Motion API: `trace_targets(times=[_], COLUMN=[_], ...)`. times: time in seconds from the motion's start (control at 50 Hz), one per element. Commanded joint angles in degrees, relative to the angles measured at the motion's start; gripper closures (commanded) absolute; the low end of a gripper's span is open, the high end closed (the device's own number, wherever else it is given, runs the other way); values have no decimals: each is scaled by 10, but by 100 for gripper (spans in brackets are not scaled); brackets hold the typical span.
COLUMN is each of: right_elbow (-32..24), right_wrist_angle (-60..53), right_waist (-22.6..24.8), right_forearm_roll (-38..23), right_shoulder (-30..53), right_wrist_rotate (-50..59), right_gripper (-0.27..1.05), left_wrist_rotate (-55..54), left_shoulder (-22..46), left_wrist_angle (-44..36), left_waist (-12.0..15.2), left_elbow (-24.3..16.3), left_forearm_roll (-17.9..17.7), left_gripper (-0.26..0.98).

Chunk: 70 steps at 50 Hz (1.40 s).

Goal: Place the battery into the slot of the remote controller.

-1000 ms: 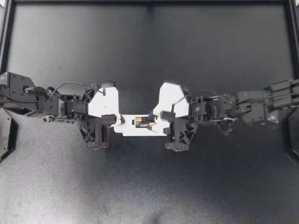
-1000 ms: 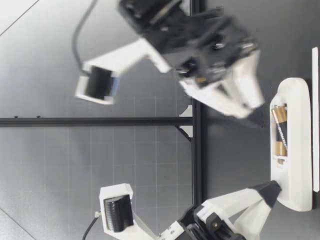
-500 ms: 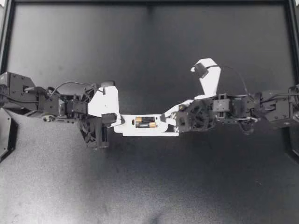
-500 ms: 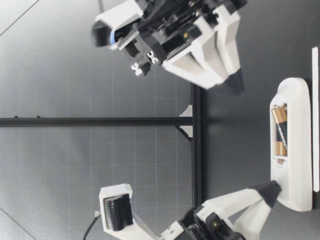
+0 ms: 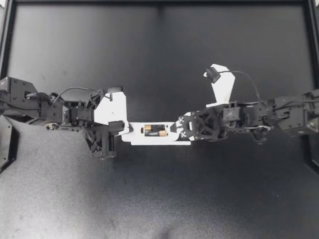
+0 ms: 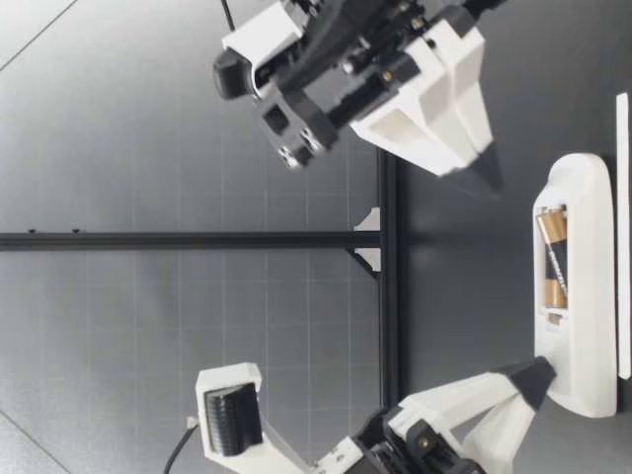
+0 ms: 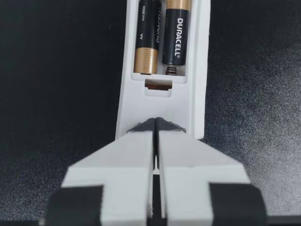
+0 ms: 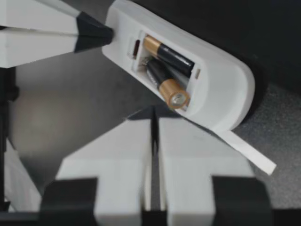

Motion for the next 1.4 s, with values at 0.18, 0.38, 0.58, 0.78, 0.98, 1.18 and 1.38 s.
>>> trace_targets(times=[0.18,0.38,0.58,0.78,0.98,1.18,1.38], right_elbow=[-23,-34,-49,-64,-62,-50,-25], right_wrist_angle=[4,5,9,24,65,88,122], right_waist=[3,3,3,3,1,-2,-7], right_forearm_roll=[-2,-2,-8,-25,-44,-102,-166], right_shoulder=[11,28,42,57,42,-12,-76], right_wrist_rotate=[-4,-5,-9,-9,-10,-11,-17], right_gripper=[89,89,89,89,89,89,89], left_wrist_rotate=[-1,-1,-1,-1,-1,0,5], left_shoulder=[-4,-4,-4,-4,-4,-8,0], left_wrist_angle=[0,0,0,1,0,-10,-21], left_waist=[-3,-3,-3,-3,-4,-3,-14], left_elbow=[-4,-4,0,0,-3,-22,-65], left_forearm_roll=[0,-1,-1,0,0,0,-1], left_gripper=[86,86,86,86,86,86,86])
